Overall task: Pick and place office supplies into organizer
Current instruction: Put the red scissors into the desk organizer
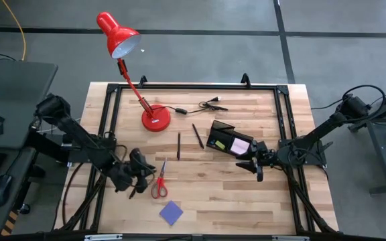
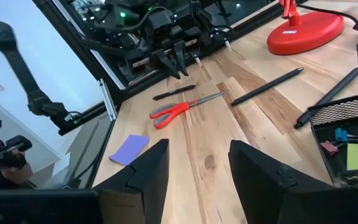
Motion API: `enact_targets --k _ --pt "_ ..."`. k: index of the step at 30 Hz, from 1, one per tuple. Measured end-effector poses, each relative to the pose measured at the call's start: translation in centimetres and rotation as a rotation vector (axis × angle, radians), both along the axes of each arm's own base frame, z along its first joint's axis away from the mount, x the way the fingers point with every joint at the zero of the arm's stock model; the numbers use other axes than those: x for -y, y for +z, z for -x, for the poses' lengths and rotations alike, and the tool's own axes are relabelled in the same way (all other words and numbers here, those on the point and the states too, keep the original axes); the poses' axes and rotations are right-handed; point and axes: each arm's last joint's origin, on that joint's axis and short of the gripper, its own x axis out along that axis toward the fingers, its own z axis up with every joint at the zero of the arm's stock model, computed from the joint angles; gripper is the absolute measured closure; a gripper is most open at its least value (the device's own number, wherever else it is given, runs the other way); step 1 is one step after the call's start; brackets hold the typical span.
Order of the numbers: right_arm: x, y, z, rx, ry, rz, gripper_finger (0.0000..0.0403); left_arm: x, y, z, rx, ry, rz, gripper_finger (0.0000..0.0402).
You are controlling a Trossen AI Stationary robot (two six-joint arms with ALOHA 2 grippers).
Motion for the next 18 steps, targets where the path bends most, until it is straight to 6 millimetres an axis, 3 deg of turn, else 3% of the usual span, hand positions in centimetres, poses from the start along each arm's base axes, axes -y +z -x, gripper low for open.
enact_targets --k 7,18 --pt "0.0 -0.3 0.1 -0.030 0.004 0.019 0.0242 1.9 -1.0 -1.5 -0.187 -0.035 -0.130 0.0339" --pt "0.1 -0.7 0.1 -0.068 0.004 0.043 0.0235 7.6 3.9 -1.7 -0.167 -0.232 -0.271 0.0339"
